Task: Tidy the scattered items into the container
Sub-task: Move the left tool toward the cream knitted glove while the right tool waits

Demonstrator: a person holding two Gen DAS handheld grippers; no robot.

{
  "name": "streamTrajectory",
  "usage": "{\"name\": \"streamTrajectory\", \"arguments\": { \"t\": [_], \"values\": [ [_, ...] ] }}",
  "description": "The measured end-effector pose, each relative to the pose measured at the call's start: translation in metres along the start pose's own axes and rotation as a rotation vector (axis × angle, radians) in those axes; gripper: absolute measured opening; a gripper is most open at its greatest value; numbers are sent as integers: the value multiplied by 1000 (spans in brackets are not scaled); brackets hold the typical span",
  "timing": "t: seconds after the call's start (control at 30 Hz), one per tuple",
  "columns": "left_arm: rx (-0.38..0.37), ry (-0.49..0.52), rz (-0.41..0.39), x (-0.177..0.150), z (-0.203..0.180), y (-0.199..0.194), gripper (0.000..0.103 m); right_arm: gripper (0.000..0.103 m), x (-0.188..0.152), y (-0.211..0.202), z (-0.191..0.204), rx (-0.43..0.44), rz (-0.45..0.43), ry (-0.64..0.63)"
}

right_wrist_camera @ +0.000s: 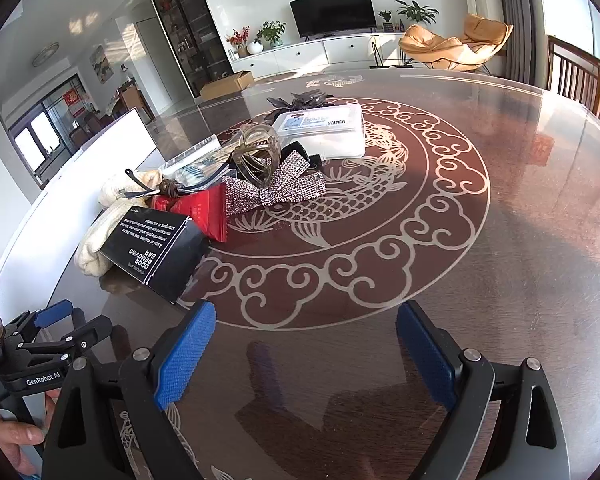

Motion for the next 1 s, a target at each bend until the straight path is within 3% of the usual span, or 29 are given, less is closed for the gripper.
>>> {"name": "streamTrajectory", "arguments": {
  "t": [0.43, 1.0],
  "values": [
    [-16, 21, 20, -2, 2, -1, 103, 93, 0, 0, 1, 1, 0, 1],
    [-16, 25, -16, -1, 3, -2, 103, 93, 0, 0, 0, 2, 0, 1]
  ]
}}
Point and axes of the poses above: each gripper's, at about its wrist camera, not at the fingertips, and y roughly the way its jaws point, z to its left, x to its top, the point moved 10 cm from there along y, roughly the way its jaws point, and after that the axes turned 8 degrees about y, right-handed, at the moved point
